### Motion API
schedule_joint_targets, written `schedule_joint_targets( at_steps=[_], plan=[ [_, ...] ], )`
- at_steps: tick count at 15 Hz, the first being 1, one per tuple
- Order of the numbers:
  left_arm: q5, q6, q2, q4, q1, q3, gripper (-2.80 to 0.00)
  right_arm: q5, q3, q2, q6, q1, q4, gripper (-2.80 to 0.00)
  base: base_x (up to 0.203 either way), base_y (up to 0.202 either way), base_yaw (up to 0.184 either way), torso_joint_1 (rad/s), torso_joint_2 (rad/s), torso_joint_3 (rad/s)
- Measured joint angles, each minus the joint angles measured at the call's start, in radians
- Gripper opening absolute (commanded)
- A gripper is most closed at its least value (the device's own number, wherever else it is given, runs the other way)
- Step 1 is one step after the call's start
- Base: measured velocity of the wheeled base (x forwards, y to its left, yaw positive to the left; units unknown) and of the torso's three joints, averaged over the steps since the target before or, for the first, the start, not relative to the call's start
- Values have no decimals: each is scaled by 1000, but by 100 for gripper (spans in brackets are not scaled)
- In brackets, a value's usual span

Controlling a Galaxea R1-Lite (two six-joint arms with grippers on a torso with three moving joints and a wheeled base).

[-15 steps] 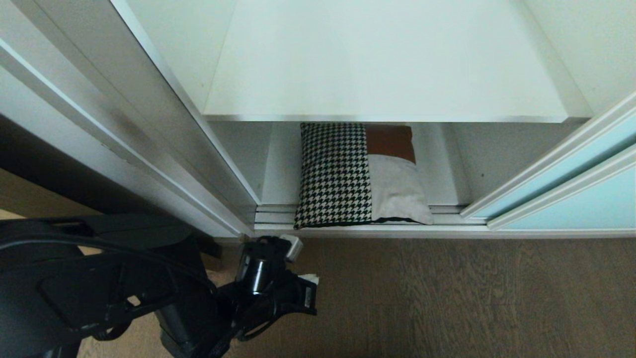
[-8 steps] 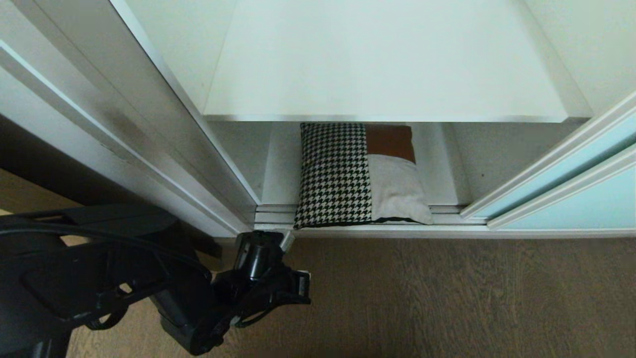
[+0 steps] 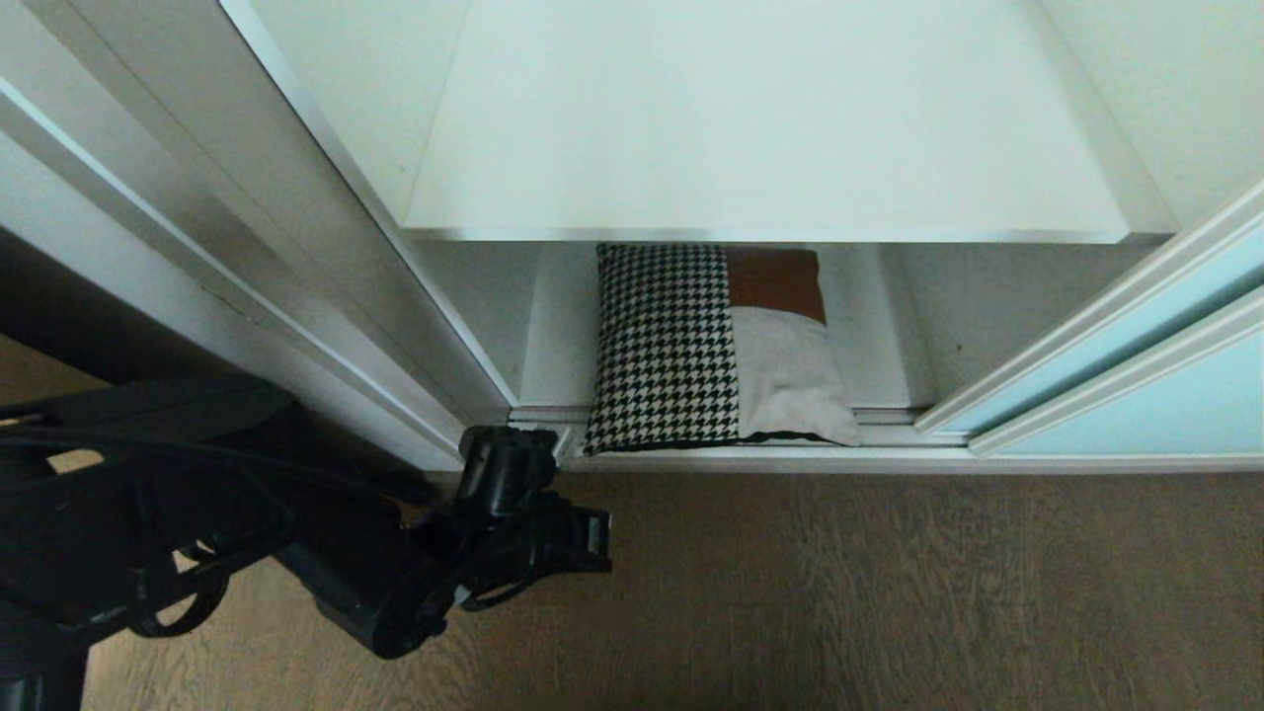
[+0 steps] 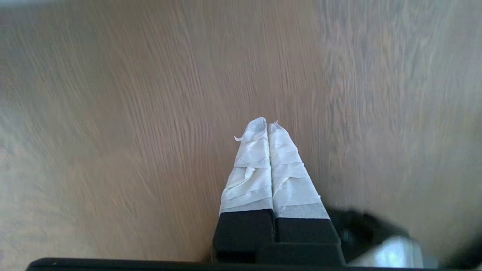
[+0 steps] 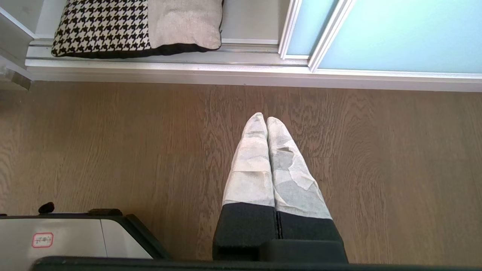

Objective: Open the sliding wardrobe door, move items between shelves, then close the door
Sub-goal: Close the door

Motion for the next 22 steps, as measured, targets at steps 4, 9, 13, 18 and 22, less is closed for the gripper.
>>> schedule_joint_targets(
  at_steps=[4, 9, 13, 18, 22],
  plan=[
    [-38, 4, 64, 90, 4, -145, -280, 0, 0, 0, 0, 0, 0, -280, 0, 0, 0, 0, 0, 0],
    [-91, 3, 161, 131, -4, -290, -280, 0, 0, 0, 0, 0, 0, -280, 0, 0, 0, 0, 0, 0],
    [-92, 3, 251, 198, -4, -474, -280, 0, 0, 0, -1, 0, 0, -280, 0, 0, 0, 0, 0, 0],
    [-91, 3, 360, 256, -3, -672, -280, 0, 0, 0, -1, 0, 0, -280, 0, 0, 0, 0, 0, 0],
    [-88, 5, 451, 276, -3, -805, -280, 0, 0, 0, -1, 0, 0, -280, 0, 0, 0, 0, 0, 0]
  ],
)
